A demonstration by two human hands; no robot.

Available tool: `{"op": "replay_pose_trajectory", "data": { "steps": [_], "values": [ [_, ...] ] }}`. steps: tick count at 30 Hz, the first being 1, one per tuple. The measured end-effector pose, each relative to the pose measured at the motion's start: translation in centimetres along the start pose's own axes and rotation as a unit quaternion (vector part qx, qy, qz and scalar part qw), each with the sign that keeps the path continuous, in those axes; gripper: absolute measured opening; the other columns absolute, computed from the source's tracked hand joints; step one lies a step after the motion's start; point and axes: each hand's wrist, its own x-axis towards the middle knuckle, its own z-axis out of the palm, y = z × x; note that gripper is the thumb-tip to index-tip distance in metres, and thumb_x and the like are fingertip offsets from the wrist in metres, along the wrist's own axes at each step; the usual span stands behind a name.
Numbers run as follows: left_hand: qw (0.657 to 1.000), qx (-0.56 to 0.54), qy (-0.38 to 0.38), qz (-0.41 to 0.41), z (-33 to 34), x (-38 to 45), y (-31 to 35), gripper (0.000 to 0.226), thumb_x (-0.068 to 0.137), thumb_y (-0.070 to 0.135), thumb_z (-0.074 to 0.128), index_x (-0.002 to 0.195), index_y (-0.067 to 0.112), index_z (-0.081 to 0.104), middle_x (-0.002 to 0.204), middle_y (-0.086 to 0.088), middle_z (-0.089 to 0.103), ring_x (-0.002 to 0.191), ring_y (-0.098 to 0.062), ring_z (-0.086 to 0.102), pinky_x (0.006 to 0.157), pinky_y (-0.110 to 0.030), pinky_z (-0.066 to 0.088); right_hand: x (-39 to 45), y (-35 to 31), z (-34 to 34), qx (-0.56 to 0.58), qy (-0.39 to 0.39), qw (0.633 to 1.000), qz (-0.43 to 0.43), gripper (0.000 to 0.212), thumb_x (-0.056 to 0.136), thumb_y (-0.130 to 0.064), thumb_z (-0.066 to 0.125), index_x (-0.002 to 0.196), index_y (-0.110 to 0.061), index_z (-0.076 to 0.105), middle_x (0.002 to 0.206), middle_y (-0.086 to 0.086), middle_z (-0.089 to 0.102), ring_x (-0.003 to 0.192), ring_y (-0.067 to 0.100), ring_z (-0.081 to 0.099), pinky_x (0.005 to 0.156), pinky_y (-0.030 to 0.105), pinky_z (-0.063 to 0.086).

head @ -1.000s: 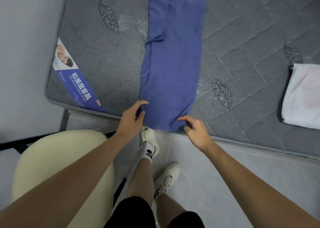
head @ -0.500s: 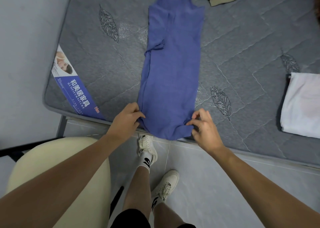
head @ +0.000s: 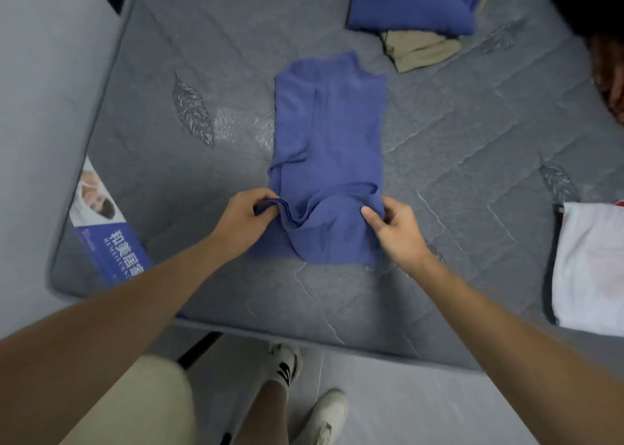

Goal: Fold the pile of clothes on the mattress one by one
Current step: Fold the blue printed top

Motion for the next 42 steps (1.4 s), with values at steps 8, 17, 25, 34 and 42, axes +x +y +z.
{"op": "replay_pose_trajectory", "data": {
  "steps": [8, 17, 25, 34, 42],
  "values": [
    [0.997, -0.008, 0.066, 0.045, -3.7, 18.7, 3.7, 0.018, 0.097, 0.013, 0.067, 0.081, 0.006, 0.064, 0.069, -0.009, 0.055, 0.062, -0.005, 0.043, 0.06, -0.029, 0.037, 17.9, -6.1, -2.5, -0.089, 0.111, 0.988, -0.067, 0.056, 0.091, -0.055, 0.058, 0.1, 0.0, 0.063, 0.095, 0.025, 0.069, 0.093, 0.045, 0.067, 0.08, 0.061, 0.055],
    [0.943, 0.269, 0.143, 0.129, -4.0, 24.9, 5.4, 0.061, 0.099, 0.03, 0.053, 0.156, 0.012, 0.038, 0.148, -0.013, 0.046, 0.133, -0.035, 0.045, 0.104, -0.05, 0.043, 22.6, -7.8, -1.3, -0.397, 0.197, 0.887, -0.129, 0.059, 0.092, -0.02, 0.056, 0.147, -0.006, 0.043, 0.144, 0.019, 0.045, 0.127, 0.042, 0.045, 0.101, 0.049, 0.04],
    [0.913, 0.373, -0.037, 0.162, 1.1, 16.0, -2.1, 0.08, 0.102, 0.058, 0.043, 0.166, 0.023, 0.01, 0.174, -0.012, -0.004, 0.16, -0.032, -0.003, 0.128, -0.054, 0.011, 15.3, -1.3, 1.2, -0.461, -0.037, 0.868, -0.183, 0.075, 0.104, -0.046, 0.043, 0.166, -0.016, 0.013, 0.175, 0.002, 0.005, 0.161, 0.019, 0.0, 0.13, 0.047, 0.01],
    [0.872, 0.412, -0.085, 0.252, 1.2, 12.0, -3.9, 0.081, 0.093, 0.023, 0.056, 0.165, 0.014, 0.019, 0.174, -0.006, 0.007, 0.161, -0.025, 0.006, 0.126, -0.051, 0.023, 10.0, 1.6, -0.2, -0.52, -0.087, 0.817, -0.233, 0.087, 0.092, -0.013, 0.054, 0.167, -0.019, 0.009, 0.174, -0.005, 0.006, 0.161, 0.015, -0.001, 0.129, 0.044, 0.017],
    [0.863, 0.427, -0.054, 0.263, 1.8, 7.5, -4.6, 0.082, 0.076, -0.015, 0.041, 0.156, -0.001, 0.036, 0.167, -0.016, 0.029, 0.155, -0.03, 0.027, 0.124, -0.046, 0.031, 6.4, 3.0, -0.3, -0.507, -0.105, 0.816, -0.255, 0.098, 0.078, 0.013, 0.049, 0.165, -0.02, 0.021, 0.173, -0.008, 0.014, 0.161, 0.015, 0.001, 0.131, 0.038, 0.01]
  ]
}}
